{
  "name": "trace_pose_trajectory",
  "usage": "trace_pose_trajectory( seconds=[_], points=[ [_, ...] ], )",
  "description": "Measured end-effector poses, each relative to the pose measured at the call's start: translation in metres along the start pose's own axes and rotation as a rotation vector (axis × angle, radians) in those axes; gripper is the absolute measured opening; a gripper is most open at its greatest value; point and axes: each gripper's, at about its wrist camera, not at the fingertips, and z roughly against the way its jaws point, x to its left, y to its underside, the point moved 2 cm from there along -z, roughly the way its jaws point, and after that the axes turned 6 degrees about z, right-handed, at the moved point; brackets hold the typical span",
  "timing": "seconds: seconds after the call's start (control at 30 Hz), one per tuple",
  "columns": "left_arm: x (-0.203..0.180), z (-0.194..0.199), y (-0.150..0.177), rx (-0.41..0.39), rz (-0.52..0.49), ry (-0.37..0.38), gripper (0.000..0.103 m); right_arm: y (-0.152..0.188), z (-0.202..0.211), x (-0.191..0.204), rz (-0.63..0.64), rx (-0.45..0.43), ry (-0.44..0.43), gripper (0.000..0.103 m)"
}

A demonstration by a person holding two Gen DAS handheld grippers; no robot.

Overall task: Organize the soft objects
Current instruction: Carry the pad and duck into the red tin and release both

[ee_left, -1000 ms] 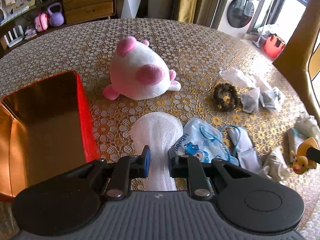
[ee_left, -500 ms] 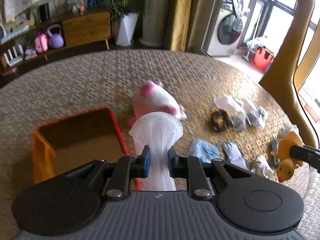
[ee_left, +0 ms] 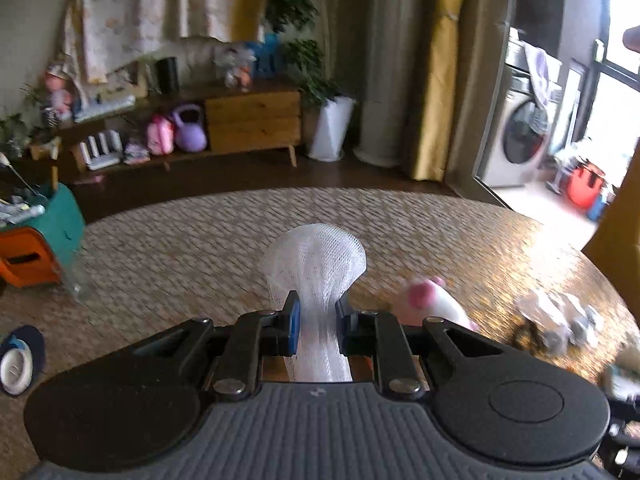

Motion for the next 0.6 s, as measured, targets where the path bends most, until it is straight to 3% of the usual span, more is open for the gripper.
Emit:
trace_pose_trajectory(
  seconds=[0.27,0.33,0.5,0.6],
  points=[
    [0.028,-0.033,-0.005,-0.008,0.034,-0.057,0.018,-0.012,-0.044,0.052,0.101,0.04,-0.042,0.022],
    [0.033,-0.043,0.0,0.012,0.033,-0.062,0.018,-0.013,-0.054,0.062,0.128,0.042,-0.051,0.01],
    [0.042,-0.067,0.023,0.083,0.013,-0.069,0.018,-0.013,-0.082,0.084,0.184,0.071,-0.069,0.008],
    [0.045,-0.082,0.036,0.151,-0.01,-0.032,0.018,-0.006,-0.1,0.093,0.215,0.099,-0.081,0.006]
  ],
)
